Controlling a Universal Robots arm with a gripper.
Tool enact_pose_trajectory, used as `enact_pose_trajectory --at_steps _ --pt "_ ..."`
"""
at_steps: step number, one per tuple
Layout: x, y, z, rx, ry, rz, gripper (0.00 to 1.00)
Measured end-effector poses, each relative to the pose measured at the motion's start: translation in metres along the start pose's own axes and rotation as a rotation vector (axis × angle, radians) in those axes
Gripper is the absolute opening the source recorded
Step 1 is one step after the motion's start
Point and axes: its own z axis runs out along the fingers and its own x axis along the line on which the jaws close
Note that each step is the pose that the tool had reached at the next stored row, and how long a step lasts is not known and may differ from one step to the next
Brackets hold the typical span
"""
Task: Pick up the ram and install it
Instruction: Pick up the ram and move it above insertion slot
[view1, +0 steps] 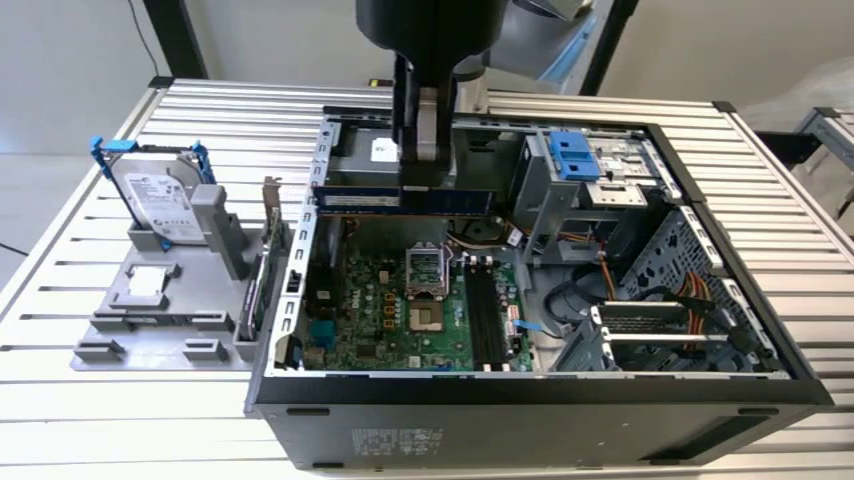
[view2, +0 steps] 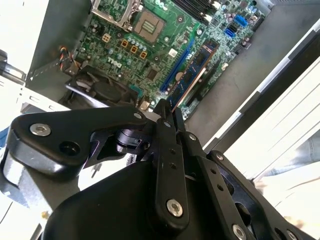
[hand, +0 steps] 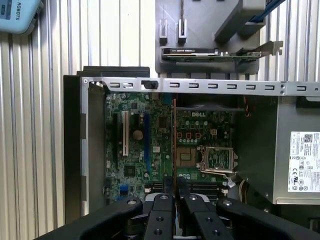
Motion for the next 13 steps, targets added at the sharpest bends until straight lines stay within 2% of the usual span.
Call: enact_pose_trajectory --at_steps 13 --pt "-0.0001 -0.0093 -0.0001 0.0000 0.0000 0.000 0.00"
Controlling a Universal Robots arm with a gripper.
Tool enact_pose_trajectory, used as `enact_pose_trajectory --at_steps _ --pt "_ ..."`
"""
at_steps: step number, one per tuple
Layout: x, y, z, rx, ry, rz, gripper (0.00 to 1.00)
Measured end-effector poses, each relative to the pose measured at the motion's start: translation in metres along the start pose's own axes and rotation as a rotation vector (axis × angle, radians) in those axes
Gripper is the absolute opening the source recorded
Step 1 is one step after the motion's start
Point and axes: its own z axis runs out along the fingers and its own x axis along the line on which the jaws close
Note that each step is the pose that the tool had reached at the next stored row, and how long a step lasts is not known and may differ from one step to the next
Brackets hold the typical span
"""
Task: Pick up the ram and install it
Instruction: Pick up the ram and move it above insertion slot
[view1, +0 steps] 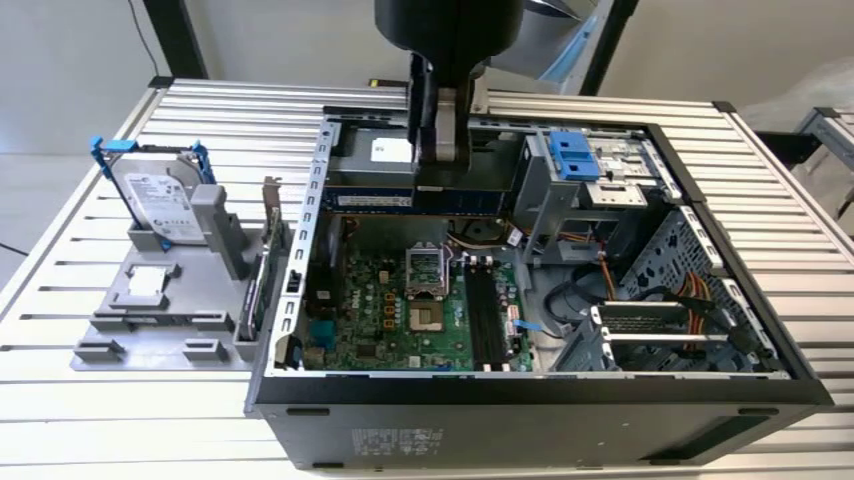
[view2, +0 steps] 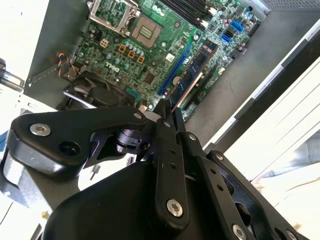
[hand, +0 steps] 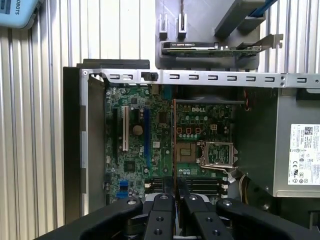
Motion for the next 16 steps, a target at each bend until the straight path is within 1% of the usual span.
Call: enact_pose_trajectory --at_steps 16 --pt "-0.0001 -0.0109 -0.0001 -0.0001 0.0000 0.000 0.00"
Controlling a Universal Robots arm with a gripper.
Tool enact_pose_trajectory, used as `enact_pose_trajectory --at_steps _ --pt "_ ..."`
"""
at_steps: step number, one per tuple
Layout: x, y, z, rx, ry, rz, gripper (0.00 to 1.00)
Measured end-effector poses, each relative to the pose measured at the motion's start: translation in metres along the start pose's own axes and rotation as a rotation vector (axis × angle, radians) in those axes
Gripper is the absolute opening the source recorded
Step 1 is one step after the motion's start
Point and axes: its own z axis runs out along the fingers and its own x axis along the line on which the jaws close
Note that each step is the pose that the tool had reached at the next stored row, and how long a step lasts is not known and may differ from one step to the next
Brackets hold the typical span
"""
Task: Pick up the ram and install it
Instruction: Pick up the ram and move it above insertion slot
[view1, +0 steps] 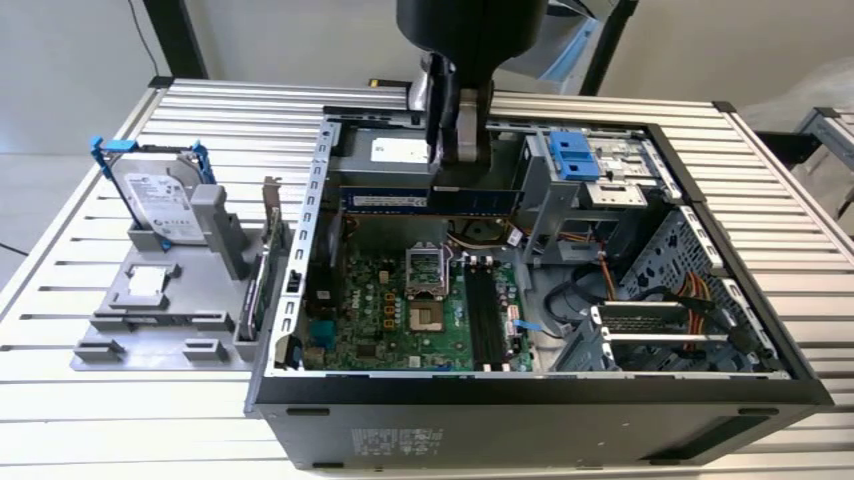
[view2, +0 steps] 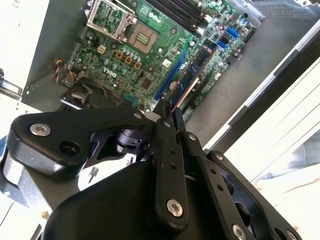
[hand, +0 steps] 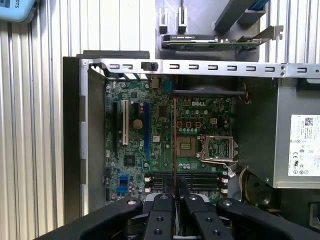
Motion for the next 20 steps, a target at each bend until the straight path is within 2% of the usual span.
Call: enact_pose_trajectory --at_steps 20 --pt "-0.0001 -0.0110 -0.0001 0.0000 0.0000 0.000 0.00"
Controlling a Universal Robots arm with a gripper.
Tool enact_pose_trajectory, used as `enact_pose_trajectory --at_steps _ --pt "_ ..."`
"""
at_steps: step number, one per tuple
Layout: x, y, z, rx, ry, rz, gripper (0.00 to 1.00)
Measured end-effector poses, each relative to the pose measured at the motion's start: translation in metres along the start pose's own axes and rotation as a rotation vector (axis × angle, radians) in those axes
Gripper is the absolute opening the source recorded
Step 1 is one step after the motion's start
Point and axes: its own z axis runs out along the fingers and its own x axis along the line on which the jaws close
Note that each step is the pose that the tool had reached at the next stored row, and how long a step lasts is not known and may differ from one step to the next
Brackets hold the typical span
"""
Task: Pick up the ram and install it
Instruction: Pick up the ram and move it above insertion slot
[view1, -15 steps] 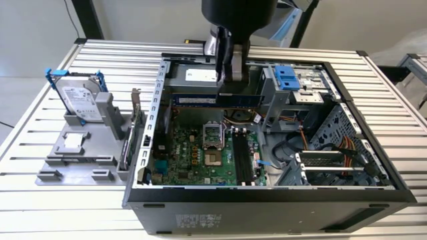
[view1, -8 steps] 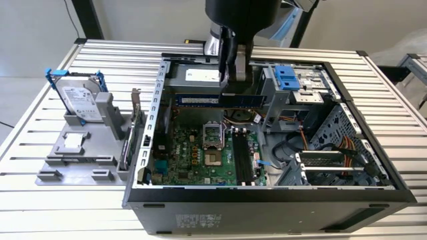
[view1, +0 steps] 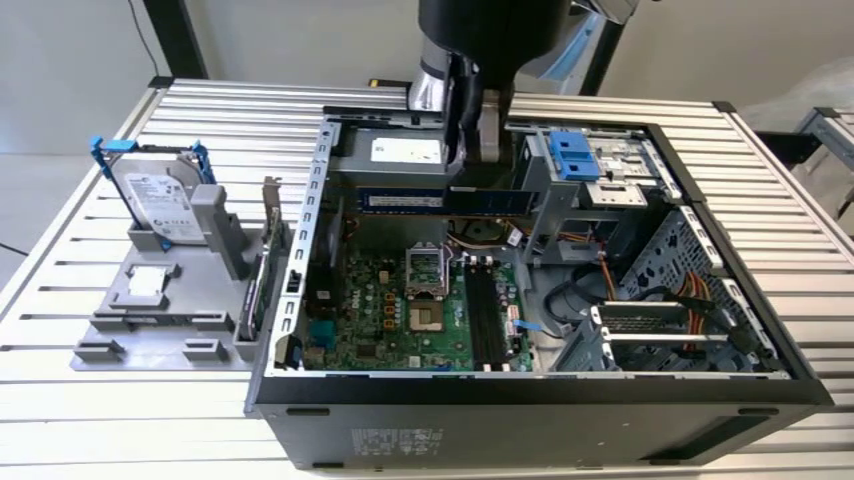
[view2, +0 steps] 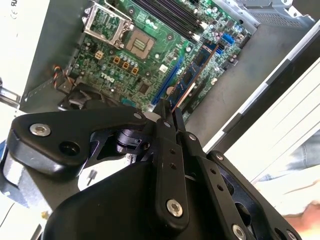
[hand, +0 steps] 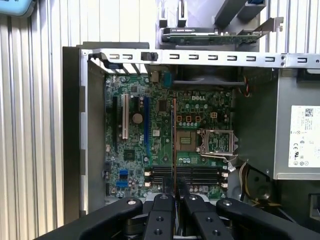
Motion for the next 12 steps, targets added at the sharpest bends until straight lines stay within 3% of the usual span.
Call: enact_pose_trajectory --at_steps 12 --pt "-0.0009 -0.0053 -0.0001 0.0000 -0.0001 0.005 0.00"
